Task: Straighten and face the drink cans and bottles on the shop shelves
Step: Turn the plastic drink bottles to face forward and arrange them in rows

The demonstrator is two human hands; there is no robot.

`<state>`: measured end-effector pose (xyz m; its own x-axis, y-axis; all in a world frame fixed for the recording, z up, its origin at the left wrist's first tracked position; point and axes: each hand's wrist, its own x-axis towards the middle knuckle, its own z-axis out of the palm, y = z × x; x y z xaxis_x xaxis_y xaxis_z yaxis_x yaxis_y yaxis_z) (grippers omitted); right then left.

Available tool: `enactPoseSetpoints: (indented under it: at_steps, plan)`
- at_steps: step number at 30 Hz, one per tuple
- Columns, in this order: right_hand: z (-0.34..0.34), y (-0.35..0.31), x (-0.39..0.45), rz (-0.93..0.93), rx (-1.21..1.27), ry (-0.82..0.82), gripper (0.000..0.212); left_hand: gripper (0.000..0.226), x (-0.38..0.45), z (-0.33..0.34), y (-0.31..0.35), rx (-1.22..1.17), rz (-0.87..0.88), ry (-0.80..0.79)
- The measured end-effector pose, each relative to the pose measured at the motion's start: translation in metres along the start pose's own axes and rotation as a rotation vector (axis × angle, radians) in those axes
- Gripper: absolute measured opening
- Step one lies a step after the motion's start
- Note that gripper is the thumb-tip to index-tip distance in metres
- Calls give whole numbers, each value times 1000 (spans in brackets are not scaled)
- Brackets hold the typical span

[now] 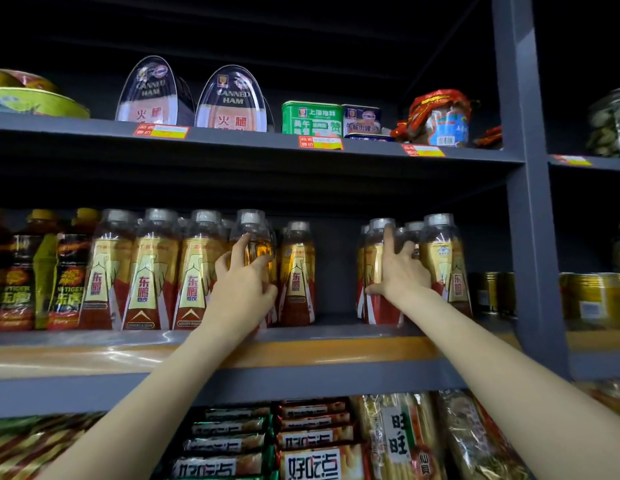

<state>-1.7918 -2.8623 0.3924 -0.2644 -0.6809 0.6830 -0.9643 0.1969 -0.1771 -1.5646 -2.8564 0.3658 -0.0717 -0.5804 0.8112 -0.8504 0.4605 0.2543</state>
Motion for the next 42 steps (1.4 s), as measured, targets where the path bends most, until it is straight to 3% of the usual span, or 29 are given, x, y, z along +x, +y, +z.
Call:
enactPoseSetpoints:
  at_steps: [4, 9, 12, 15, 17, 21, 24, 28, 38, 42]
  plan:
    - [2, 0, 7, -8, 35, -11, 116, 48, 0, 0, 0, -3, 2, -11]
    - [3, 6, 11, 48, 292, -98, 116, 47, 1, 3, -2, -14, 3, 0]
    - [4, 1, 8, 49, 225, -102, 113, 46, 1, 2, -2, -14, 0, -2]
    - [-1, -8, 9, -44, 76, 70, 99, 46, 1, 1, -3, -4, -7, 8]
    - [-4, -19, 13, -179, 161, 182, 90, 47, 2, 2, -4, -28, -17, 16]
    - [-3, -63, 27, -317, 590, -55, 96, 49, 1, 1, -6, -50, -9, 30]
    - [13, -93, 42, -261, 653, -210, 108, 48, -1, 1, -4, -3, 0, 48]
    - [25, -106, 49, -167, 748, -236, 107, 45, -3, 4, -3, 68, 10, 32]
    - [-34, -21, -28, -226, 1038, -3, 95, 45, -6, 0, 2, 99, 28, 24]
    - [-75, 4, -52, -176, 1191, 72, 91, 39, -7, -12, 12, 42, 216, 221]
